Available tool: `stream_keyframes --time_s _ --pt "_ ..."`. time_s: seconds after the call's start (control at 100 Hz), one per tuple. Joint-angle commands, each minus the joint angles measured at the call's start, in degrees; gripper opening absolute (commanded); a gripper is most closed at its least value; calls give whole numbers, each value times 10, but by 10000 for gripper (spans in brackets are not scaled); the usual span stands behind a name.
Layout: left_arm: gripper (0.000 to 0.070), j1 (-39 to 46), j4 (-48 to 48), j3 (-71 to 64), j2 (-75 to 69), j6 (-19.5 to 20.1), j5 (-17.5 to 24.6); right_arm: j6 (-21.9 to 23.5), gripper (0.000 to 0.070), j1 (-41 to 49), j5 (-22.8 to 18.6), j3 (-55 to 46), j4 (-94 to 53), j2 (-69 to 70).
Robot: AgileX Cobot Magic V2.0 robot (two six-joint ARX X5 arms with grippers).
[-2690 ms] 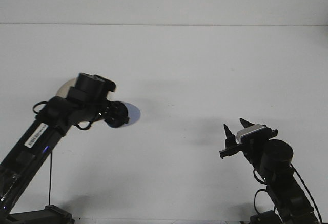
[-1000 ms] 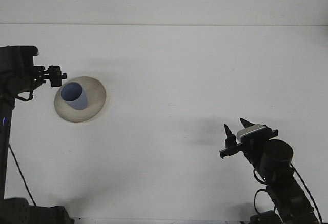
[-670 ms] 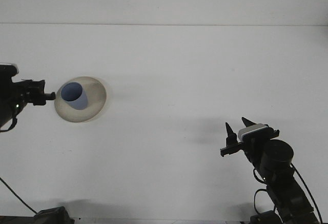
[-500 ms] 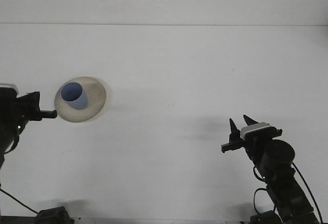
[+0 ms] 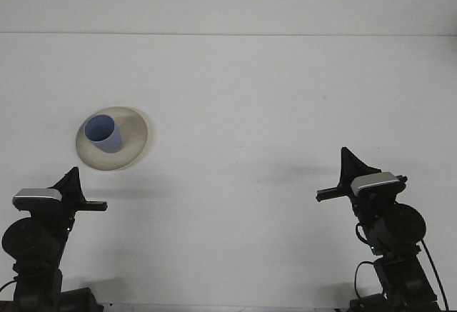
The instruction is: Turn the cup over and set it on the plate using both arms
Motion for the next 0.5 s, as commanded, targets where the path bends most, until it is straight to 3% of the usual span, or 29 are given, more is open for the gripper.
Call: stream_keyframes --time_s 0.0,0.49 --pt "12 2 18 12 -3 -30 -1 9 0 2 -1 2 5 3" --pt "12 1 22 12 -3 -33 -1 8 0 2 -1 2 5 3"
